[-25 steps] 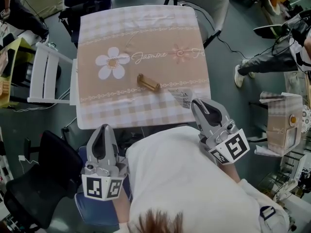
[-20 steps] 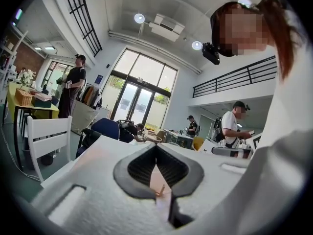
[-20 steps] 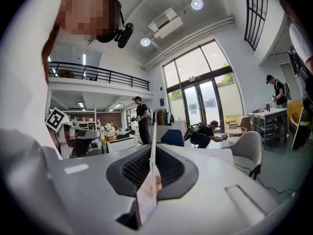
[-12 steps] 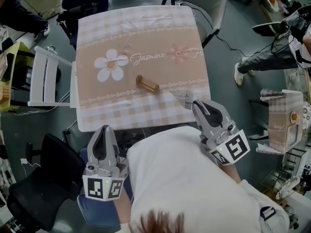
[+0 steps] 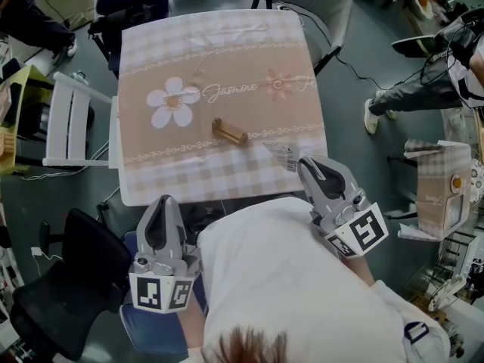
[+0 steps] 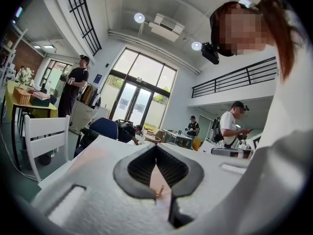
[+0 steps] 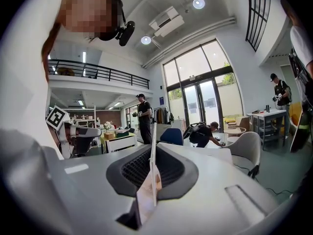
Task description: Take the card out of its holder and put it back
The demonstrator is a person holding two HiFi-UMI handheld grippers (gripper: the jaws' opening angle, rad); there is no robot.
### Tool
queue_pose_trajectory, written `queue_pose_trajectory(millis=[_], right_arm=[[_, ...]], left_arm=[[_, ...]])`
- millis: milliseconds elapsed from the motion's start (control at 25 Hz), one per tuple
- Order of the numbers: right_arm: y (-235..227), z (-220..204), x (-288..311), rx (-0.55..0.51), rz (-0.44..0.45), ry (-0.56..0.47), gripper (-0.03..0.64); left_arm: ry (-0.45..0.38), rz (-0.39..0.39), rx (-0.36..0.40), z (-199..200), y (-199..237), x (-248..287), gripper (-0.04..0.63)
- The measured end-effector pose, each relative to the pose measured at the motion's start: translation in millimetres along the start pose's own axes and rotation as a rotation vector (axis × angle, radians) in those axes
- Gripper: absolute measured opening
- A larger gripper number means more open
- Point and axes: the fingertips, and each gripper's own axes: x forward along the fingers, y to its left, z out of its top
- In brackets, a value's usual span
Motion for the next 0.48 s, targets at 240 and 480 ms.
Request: queue_pose_trajectory(millis=[240, 480], right_arm=[[3.8, -1.2, 1.7, -0.001, 0.009, 0.001, 0.019], [7.1, 0.1, 3.8, -0.002, 0.017, -0.001, 0.019]], left_arm=[[-0.002, -0.002, 0.001, -0.3, -0.5, -1.6, 0.003], [-0.008, -0.002, 0.005, 2.1, 0.3, -3.1, 0.003]])
